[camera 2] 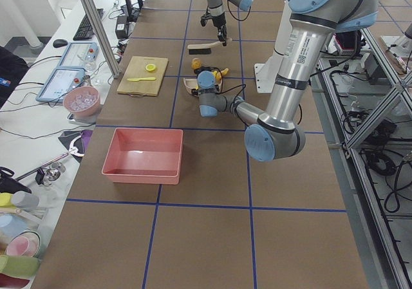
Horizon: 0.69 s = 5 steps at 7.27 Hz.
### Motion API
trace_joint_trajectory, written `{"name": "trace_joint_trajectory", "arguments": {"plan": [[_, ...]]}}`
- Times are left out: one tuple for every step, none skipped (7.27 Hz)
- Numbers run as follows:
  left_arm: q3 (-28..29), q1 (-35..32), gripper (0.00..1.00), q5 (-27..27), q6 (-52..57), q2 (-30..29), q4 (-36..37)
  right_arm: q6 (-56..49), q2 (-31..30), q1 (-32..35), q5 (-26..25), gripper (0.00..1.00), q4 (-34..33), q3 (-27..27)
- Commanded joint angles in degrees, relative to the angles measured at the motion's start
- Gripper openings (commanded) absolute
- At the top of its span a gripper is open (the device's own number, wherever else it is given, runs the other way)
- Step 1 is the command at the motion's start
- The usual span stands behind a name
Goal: Sweep and dump trash into bin
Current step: 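Sweep the potato into the dustpan with the brush in the right gripper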
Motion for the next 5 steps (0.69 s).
{"name": "trace_joint_trajectory", "arguments": {"plan": [[0.01,0.0,0.97,0.0,0.16,-0.01,-0.02,1.76,-2.68,-5.47,-0.6,0.0,-0.83,3.02],[-0.08,0.0,0.97,0.0,0.16,-0.01,-0.02,1.07,-3.29,-6.63,-2.52,0.0,-0.66,1.88],[-0.08,0.0,0.97,0.0,0.16,-0.01,-0.02,0.28,-3.3,-5.69,-4.37,0.0,-0.57,0.91],[-0.08,0.0,0.97,0.0,0.16,-0.01,-0.02,-0.16,-3.73,-5.59,-6.13,0.0,-0.83,0.73],[-0.08,0.0,0.97,0.0,0.25,-0.01,-0.02,-0.6,-3.65,-5.5,-8.06,0.0,-0.92,0.03]]}}
